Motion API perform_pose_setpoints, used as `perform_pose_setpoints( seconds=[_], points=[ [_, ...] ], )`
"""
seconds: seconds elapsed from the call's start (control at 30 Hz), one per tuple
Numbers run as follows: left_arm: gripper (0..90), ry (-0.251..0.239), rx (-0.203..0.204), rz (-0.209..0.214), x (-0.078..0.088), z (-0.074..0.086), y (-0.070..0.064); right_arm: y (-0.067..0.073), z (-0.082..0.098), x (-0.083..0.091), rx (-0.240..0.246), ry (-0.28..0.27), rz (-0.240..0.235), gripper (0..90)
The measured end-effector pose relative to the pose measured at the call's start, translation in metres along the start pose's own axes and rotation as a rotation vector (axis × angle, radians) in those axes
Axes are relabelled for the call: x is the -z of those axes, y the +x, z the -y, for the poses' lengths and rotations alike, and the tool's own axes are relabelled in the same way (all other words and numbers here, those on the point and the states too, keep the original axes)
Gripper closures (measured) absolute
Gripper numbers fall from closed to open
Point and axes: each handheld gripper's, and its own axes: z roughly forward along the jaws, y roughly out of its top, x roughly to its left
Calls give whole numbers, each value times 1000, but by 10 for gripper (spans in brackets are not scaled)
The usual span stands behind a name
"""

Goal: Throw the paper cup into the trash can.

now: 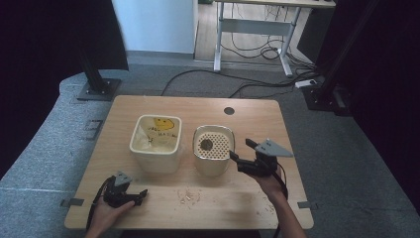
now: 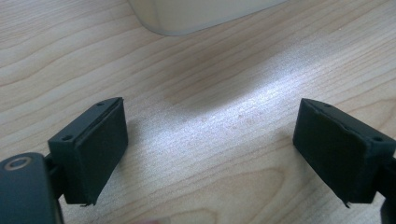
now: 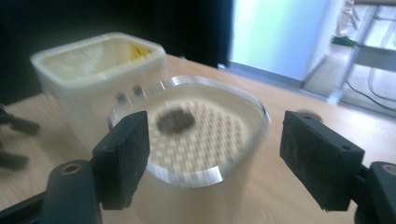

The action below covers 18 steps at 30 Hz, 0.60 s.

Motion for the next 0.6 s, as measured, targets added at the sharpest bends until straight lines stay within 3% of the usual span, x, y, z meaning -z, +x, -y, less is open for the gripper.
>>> perform_pose_setpoints(
  seconds=[0.23,0.37,0.6],
  points=[
    [80,-9,2,-4,-3,-1,0,-6,54,19,-32,59,31,253],
    [80,-9,2,-4,-3,-2,1,-13,80,22,-81,84,48,253],
    [79,-10,2,-3,-5,-3,2,-21,97,19,-107,126,75,255]
  ],
)
